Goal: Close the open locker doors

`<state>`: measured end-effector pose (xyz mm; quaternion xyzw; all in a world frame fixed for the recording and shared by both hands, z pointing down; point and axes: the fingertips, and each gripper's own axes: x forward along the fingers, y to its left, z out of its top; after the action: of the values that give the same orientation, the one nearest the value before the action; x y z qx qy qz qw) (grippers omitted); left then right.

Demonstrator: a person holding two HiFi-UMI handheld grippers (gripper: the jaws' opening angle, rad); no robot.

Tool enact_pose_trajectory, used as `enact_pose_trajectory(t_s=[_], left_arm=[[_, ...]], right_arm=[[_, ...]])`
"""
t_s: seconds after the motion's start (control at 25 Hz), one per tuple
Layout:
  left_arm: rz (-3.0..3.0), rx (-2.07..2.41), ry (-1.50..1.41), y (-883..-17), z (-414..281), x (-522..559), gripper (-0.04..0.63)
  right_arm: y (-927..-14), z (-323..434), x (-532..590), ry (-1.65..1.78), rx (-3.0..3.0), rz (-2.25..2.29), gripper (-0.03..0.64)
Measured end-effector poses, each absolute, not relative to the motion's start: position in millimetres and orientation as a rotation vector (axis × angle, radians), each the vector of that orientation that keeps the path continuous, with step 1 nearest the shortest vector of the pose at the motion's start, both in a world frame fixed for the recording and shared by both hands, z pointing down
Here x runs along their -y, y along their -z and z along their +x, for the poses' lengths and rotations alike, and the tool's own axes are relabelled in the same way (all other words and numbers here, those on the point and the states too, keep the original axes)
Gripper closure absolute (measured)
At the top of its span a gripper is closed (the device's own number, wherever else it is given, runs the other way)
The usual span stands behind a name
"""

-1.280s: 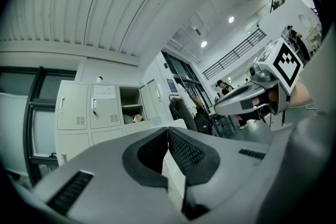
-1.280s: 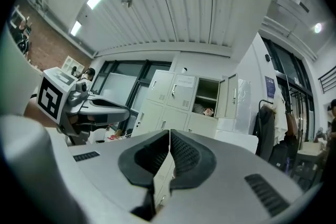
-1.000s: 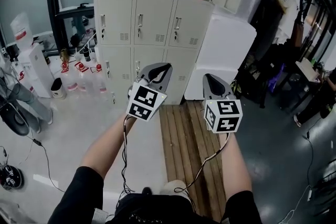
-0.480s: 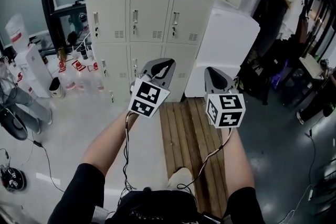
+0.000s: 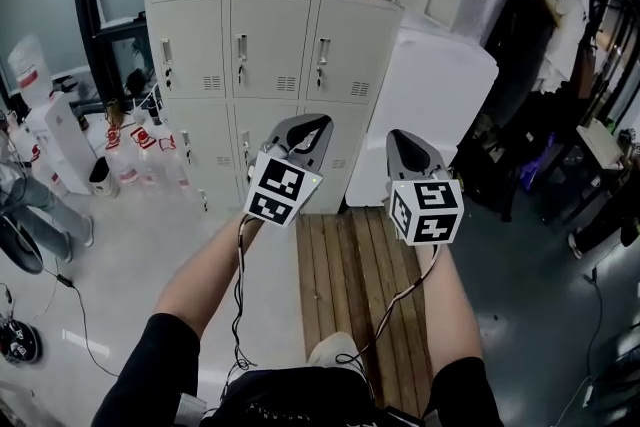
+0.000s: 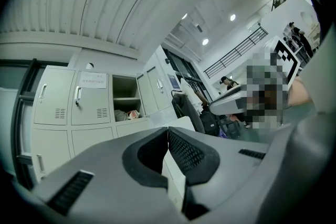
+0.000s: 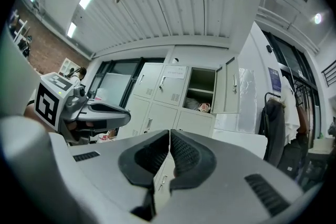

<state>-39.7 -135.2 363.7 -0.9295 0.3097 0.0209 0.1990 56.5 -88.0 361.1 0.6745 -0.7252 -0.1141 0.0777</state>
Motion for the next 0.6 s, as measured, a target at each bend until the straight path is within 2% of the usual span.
enact_pose_trajectory(t_s=[0.4, 0.6], left_arm=[[-2.606, -0.942, -0.035, -305, 59, 182, 0.575], [-2.595, -0.963, -0.013, -275, 87, 198, 0.575]], right_arm=[[-303, 154, 139, 0.322, 2.225, 1.937, 0.583], [-272, 182, 159, 0.314, 2.256, 1.915, 0.583]])
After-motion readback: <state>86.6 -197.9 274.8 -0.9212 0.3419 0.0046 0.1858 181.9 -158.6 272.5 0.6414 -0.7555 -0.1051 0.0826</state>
